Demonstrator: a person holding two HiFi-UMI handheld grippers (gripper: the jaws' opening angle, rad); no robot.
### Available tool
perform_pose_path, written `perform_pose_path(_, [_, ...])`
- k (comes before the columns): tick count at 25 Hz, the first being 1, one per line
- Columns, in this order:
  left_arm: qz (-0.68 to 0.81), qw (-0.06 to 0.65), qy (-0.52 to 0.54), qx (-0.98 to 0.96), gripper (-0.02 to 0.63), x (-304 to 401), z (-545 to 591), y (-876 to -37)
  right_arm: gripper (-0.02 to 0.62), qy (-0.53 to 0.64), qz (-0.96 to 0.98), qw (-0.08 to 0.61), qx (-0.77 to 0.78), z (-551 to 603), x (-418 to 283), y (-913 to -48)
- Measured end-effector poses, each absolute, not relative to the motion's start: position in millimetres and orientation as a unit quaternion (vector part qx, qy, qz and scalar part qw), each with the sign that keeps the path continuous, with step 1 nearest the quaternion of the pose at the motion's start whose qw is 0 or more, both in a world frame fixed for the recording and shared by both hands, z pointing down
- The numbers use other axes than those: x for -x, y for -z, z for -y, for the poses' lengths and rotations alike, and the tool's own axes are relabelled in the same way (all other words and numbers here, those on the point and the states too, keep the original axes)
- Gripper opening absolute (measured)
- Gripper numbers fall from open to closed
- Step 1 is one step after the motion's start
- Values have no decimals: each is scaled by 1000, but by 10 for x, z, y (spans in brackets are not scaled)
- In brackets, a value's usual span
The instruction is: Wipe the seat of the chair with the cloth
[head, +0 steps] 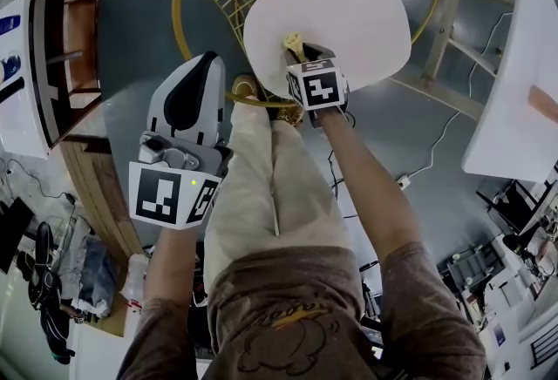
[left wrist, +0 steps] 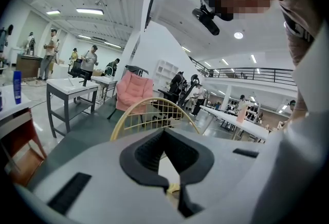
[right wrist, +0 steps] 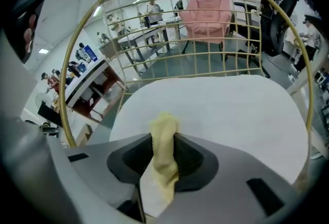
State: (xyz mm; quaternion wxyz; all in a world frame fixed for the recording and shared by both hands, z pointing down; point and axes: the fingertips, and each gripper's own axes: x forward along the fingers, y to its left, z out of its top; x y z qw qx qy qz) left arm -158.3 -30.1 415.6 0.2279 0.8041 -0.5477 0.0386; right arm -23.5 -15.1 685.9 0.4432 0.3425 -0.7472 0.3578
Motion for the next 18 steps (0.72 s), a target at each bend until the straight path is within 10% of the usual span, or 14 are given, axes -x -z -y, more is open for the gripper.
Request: perform_pose_path(18, [545, 247, -39, -801, 3, 1496, 290, -4247, 130, -432, 805, 352, -204, -328, 1095, -6456])
